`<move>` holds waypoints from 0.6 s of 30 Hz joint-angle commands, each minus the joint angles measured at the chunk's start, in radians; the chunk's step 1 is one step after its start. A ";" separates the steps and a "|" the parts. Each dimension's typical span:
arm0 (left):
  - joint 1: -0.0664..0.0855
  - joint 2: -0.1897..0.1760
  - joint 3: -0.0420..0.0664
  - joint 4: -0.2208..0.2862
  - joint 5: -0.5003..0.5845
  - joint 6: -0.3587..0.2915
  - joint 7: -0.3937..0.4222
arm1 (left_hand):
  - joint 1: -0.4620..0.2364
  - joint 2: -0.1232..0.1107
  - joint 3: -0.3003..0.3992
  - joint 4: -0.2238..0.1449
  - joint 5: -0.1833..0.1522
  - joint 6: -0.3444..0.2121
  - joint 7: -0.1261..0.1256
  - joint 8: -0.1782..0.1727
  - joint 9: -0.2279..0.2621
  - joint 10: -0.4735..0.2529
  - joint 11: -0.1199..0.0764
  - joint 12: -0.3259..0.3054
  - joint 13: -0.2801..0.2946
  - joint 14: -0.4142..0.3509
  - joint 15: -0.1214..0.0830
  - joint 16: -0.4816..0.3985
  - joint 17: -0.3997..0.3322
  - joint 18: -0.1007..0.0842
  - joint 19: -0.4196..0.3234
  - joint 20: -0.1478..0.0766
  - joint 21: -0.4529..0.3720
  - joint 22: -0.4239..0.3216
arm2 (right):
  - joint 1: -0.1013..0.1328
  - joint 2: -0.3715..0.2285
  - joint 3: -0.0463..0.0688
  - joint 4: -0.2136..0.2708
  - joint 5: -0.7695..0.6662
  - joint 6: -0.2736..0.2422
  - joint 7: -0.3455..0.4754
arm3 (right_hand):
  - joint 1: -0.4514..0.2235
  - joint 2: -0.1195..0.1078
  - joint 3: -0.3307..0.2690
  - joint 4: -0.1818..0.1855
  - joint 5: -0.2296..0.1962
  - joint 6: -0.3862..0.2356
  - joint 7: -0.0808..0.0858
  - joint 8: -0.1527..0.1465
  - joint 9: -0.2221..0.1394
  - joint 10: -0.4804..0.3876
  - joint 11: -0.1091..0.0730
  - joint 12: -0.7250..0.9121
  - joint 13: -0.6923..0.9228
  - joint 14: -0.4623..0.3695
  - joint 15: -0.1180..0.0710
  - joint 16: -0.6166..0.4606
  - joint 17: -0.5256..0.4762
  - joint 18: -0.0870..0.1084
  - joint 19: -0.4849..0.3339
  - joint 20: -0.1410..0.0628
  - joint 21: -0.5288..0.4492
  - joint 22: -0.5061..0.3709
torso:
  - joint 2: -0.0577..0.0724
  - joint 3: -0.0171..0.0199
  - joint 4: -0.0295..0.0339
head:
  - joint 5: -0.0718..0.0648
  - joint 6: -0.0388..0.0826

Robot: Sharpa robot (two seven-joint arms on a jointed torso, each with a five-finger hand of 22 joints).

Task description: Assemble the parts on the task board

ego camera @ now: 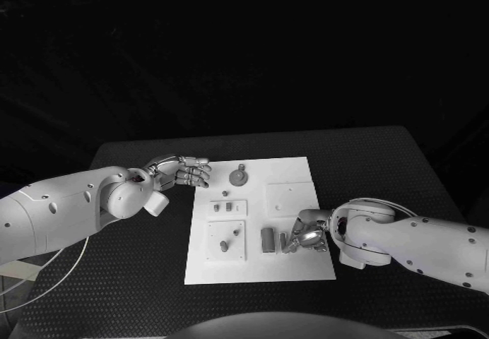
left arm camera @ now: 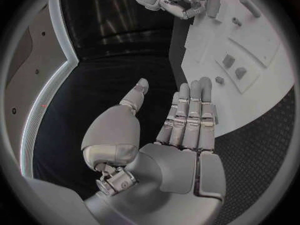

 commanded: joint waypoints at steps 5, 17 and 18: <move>0.001 0.003 0.000 0.002 -0.002 0.014 0.006 | -0.010 -0.003 0.000 0.002 0.000 -0.004 0.003 0.006 -0.001 0.007 0.001 -0.003 -0.002 0.006 -0.002 -0.004 0.001 -0.008 -0.001 -0.003 -0.002 -0.001 | -0.003 0.010 -0.001 -0.008 -0.057 -0.014 -0.012 | 0.006 0.038 -0.002 -0.027 -0.002 0.007 0.004 0.007 0.001 0.006 -0.001 0.005 0.001 0.000 -0.009 0.006 0.002 0.014 -0.007 -0.004 0.007 0.020 | 0.000 0.0008 -0.0003 | -0.001 -0.001; 0.001 0.003 0.000 0.001 -0.002 0.014 0.006 | -0.010 -0.003 0.000 0.002 0.000 -0.004 0.003 0.006 -0.001 0.007 0.001 -0.003 -0.002 0.006 -0.002 -0.004 0.001 -0.008 -0.001 -0.003 -0.002 -0.001 | -0.004 0.016 -0.001 -0.013 -0.093 0.007 -0.026 | 0.029 0.064 0.001 -0.086 -0.002 0.008 0.004 0.007 0.001 0.008 -0.001 0.006 0.001 0.000 -0.009 0.007 0.003 0.014 -0.008 -0.002 0.010 0.019 | 0.000 -0.0006 0.0001 | -0.002 -0.002; 0.001 0.003 0.000 0.001 -0.002 0.014 0.006 | -0.010 -0.002 0.000 0.002 0.000 -0.004 0.003 0.006 -0.001 0.007 0.001 -0.003 -0.002 0.006 -0.002 -0.004 0.001 -0.008 -0.001 -0.003 -0.002 -0.001 | -0.004 0.017 -0.001 -0.014 -0.099 0.009 -0.026 | 0.034 0.065 0.003 -0.092 -0.002 0.008 0.004 0.007 0.001 0.008 -0.001 0.006 0.001 0.000 -0.009 0.007 0.003 0.014 -0.008 -0.002 0.010 0.019 | 0.000 -0.0007 0.0003 | -0.002 -0.003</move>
